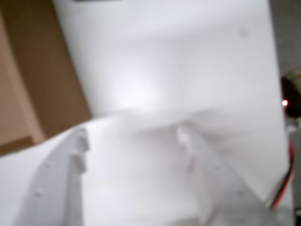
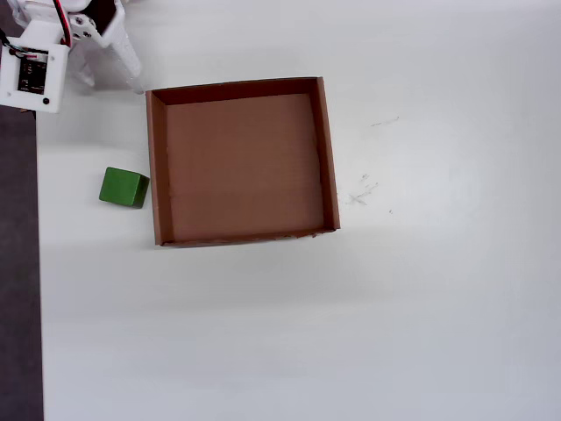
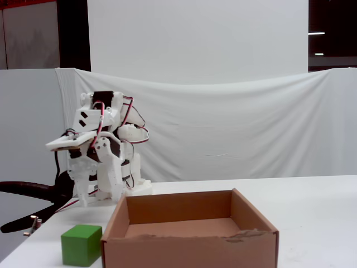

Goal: Grasp a green cube and put it in a box.

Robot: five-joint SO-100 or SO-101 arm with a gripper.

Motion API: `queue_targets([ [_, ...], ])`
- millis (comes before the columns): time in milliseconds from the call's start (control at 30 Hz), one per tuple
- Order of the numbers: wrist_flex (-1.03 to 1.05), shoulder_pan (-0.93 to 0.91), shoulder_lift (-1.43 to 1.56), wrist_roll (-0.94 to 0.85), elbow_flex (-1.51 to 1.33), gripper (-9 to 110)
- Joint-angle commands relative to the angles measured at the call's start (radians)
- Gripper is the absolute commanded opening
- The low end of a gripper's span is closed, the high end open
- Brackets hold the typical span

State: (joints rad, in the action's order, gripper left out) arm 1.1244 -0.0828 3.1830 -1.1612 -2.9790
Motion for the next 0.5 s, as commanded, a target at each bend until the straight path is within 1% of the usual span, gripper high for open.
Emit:
queue_targets([
  [0, -0.012, -0.043, 0.000, -0.052, 0.034, 25],
  [133, -0.017, -0.091, -0.005, -0.147, 0.069, 25],
  [200, -0.018, -0.118, -0.031, -0.267, 0.092, 25],
  [267, -0.035, -0.135, -0.124, -0.410, 0.129, 25],
  [400, -0.130, -0.109, -0.322, -0.560, 0.235, 25],
  [433, -0.173, -0.080, -0.436, -0.635, 0.318, 25],
  [467, -0.176, -0.071, -0.482, -0.683, 0.354, 25],
])
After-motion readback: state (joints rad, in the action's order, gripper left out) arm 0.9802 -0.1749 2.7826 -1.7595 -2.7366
